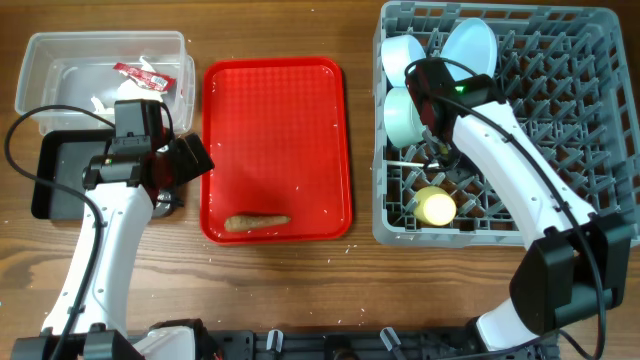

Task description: Sort waste into correct bins and load items into the dishwasher rack

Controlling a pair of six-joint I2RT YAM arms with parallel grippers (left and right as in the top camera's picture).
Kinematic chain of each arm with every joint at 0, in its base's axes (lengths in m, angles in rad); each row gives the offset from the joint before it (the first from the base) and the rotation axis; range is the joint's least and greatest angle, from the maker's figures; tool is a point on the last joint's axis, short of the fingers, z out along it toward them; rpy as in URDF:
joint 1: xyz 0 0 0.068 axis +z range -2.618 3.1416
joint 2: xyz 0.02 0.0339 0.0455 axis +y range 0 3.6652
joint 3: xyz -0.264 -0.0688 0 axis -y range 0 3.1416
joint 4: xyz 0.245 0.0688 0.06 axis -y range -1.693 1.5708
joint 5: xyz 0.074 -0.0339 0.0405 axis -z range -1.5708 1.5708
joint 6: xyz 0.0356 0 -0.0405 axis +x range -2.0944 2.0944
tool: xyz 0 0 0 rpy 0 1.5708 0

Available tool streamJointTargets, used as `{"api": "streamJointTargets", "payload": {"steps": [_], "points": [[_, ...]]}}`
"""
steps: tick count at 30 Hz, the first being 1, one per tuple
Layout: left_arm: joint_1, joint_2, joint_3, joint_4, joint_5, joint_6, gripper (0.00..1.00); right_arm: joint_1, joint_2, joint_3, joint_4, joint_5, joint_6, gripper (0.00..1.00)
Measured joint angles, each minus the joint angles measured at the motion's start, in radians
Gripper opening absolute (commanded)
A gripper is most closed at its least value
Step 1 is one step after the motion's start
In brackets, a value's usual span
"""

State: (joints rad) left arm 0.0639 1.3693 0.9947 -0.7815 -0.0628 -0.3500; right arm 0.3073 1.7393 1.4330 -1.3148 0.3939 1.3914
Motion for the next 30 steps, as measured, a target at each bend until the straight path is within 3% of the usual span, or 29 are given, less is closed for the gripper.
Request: {"api": "streamJointTargets", "payload": {"steps": [1,3,8,14,19,22,23,25,26,28,30], "points": [[0.000,0.000,0.000,0.000,0.000,0.000,1.00,0.000,-0.001,0.030,-0.029,0.000,-0.034,0.82],[0.000,0.000,0.000,-0.001,0.000,0.000,1.00,-0.001,-0.023,0.158,-0.106,0.001,-0.180,1.00],[0.000,0.000,0.000,0.000,0.000,0.000,1.00,-0.001,-0.229,0.249,-0.079,-0.035,-0.633,0.99],[0.000,0.000,0.000,0.034,0.000,0.000,1.00,-0.001,-0.372,0.249,0.012,-0.065,-0.862,1.00],[0.000,0.000,0.000,0.060,0.032,0.000,1.00,-0.001,-0.464,0.249,0.010,-0.073,-0.924,1.00],[0.000,0.000,0.000,0.060,0.128,-0.009,0.98,-0.001,-0.449,0.249,0.011,-0.075,-0.926,1.00],[0.000,0.000,0.000,0.059,0.178,-0.010,0.95,-0.001,-0.440,0.249,0.012,-0.076,-0.926,1.00],[-0.025,0.000,0.001,0.018,0.275,0.008,0.67,-0.001,-0.425,0.249,0.013,-0.077,-0.926,1.00],[-0.057,0.000,0.001,-0.011,0.302,0.024,0.60,-0.001,-0.418,0.249,0.012,-0.077,-0.926,1.00],[-0.160,0.000,0.000,-0.060,0.333,-0.018,0.64,-0.001,-0.409,0.249,0.014,-0.079,-0.926,1.00],[-0.258,0.000,-0.007,-0.089,0.319,-0.156,0.70,-0.001,-0.407,0.249,0.014,-0.079,-0.926,1.00]]}}
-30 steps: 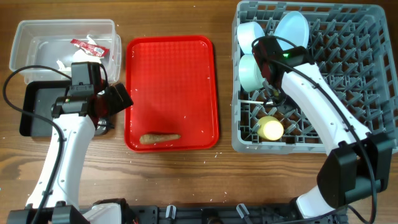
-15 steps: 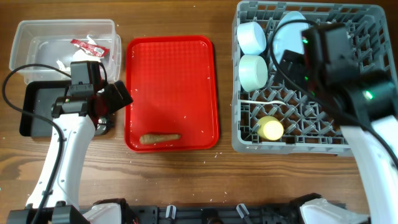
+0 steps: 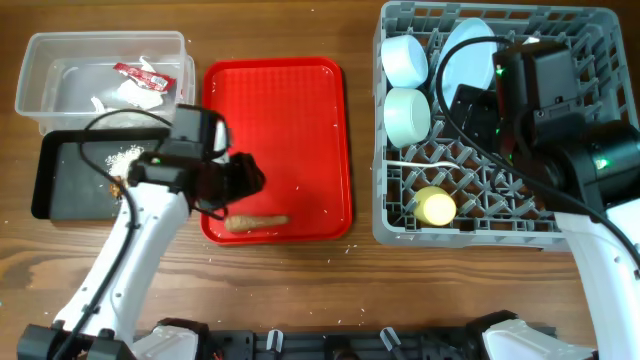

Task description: Sort waste into correct bins and load items into the dishwasher rack

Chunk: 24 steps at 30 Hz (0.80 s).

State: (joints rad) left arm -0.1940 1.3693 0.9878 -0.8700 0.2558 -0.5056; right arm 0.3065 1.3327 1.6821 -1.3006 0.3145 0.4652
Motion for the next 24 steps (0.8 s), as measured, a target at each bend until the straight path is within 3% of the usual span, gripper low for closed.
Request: {"api": "streamJointTargets", "payload": {"steps": [5,10,15,17,20,24], "points": [[-0.233,0.000,-0.084,-0.050,-0.253,-0.550,0.64,0.000,0.005,0.000,0.000,-0.015,0.000,1.00],[-0.269,0.022,-0.214,0.034,-0.368,-0.923,0.64,0.000,0.005,0.000,0.001,-0.019,0.000,1.00],[-0.271,0.126,-0.249,0.207,-0.399,-1.001,0.64,0.000,0.005,0.000,-0.002,-0.019,0.000,1.00],[-0.270,0.164,-0.252,0.212,-0.408,-1.004,0.55,0.000,0.005,0.000,-0.009,-0.019,0.000,1.00],[-0.265,0.164,-0.253,0.209,-0.409,-1.004,0.25,0.000,0.006,0.000,-0.011,-0.019,0.000,1.00],[-0.262,0.164,-0.256,0.209,-0.419,-0.993,0.17,0.000,0.010,0.000,-0.018,-0.020,0.000,1.00]]}}
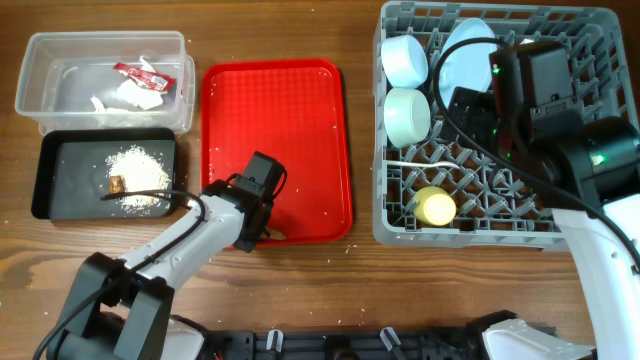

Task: Sort waste into correct bins and load items into the dishwasher rack
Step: 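Carry the carrot left with the left gripper and drop it on the black tray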

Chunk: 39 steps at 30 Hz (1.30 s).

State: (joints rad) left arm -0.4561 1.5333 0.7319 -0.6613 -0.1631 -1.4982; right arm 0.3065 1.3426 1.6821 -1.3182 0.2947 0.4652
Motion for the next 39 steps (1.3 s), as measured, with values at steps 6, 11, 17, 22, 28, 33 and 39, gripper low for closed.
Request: {"api": "streamJointTargets", "payload": {"steps": [6,11,17,22,28,33,39], "points": [[0.130,-0.136,0.092,-0.047,0.003,0.243,0.19,0.000,0.000,0.000,-0.001,0.000,0.000,1.00],[0.465,-0.312,0.132,-0.071,-0.119,0.349,0.24,0.000,0.000,0.000,0.000,0.000,0.000,1.00],[0.742,-0.055,0.136,0.223,-0.257,0.366,0.29,0.000,0.019,0.000,-0.005,-0.006,0.000,1.00],[0.772,0.170,0.137,0.418,-0.259,0.372,0.65,0.000,0.050,0.000,-0.010,-0.026,0.000,1.00],[0.772,0.209,0.138,0.464,-0.259,0.415,1.00,0.000,0.055,0.000,0.031,-0.026,-0.008,1.00],[0.772,0.048,0.138,0.457,-0.223,0.471,1.00,0.000,0.048,0.000,0.098,-0.029,-0.031,1.00],[0.772,-0.058,0.138,0.446,-0.209,0.502,1.00,0.000,-0.108,0.000,0.136,-0.127,-0.154,1.00]]}}
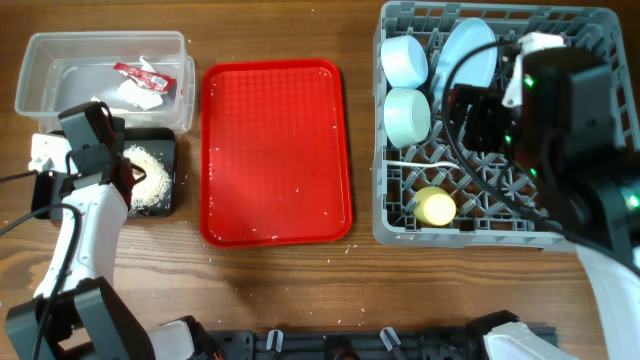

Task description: Sort waste into correct bins and load items into the dishwasher rack

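Note:
The red tray (275, 150) holds only crumbs; the brown food piece is not in view. My left gripper (122, 172) hangs over the black bin (168, 206), right beside the pile of white rice (150, 178). Its arm covers the fingers, so their state is hidden. My right gripper (476, 112) is raised high above the grey dishwasher rack (590, 60); its jaws show only as a dark shape. The rack holds two pale bowls (405, 60), a light blue plate (470, 52) and a yellow cup (436, 206).
A clear plastic bin (60, 75) with a red wrapper (138, 72) and white scraps stands behind the black bin. A thin white utensil (420, 160) lies in the rack. The right arm's bulk hides the rack's right half.
My left arm has moved from the tray's front edge to the black bin at the left. The brown food piece is gone from the tray. The right arm is a little closer to the camera.
The brown food piece lay at the front of the red tray while my left gripper was by the black bin and my right was low in the rack. The right arm then stood raised; the left was near the piece, then on it. Now the left is over the black bin.

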Controlling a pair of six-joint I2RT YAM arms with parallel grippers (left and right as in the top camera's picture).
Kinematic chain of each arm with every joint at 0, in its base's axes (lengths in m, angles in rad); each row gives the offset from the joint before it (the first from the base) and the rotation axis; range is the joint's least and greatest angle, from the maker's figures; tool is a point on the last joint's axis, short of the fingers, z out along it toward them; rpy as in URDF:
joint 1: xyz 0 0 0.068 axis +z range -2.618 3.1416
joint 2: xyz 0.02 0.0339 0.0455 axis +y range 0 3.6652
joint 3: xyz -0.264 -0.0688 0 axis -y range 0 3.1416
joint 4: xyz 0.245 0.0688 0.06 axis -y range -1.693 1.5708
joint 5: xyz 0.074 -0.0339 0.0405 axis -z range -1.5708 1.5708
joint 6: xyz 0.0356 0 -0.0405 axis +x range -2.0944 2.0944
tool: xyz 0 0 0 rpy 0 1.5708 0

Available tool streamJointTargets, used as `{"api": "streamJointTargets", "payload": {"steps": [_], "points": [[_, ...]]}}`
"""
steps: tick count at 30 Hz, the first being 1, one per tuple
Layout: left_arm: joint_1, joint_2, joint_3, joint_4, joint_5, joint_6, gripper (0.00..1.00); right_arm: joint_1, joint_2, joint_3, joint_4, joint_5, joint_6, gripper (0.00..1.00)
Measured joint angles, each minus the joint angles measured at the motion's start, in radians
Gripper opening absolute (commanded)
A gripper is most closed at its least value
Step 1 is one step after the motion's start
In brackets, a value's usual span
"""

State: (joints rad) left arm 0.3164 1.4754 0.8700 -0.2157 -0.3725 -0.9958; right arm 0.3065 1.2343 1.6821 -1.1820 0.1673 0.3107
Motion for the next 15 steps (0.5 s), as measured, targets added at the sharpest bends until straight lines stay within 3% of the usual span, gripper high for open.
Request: {"api": "streamJointTargets", "payload": {"steps": [10,15], "points": [[0.000,0.000,0.000,-0.023,0.004,0.004,1.00,0.000,-0.319,0.003,-0.014,-0.086,-0.055,1.00],[0.000,0.000,0.000,-0.023,0.004,0.004,1.00,0.000,-0.341,0.007,-0.062,-0.099,-0.055,1.00]]}}
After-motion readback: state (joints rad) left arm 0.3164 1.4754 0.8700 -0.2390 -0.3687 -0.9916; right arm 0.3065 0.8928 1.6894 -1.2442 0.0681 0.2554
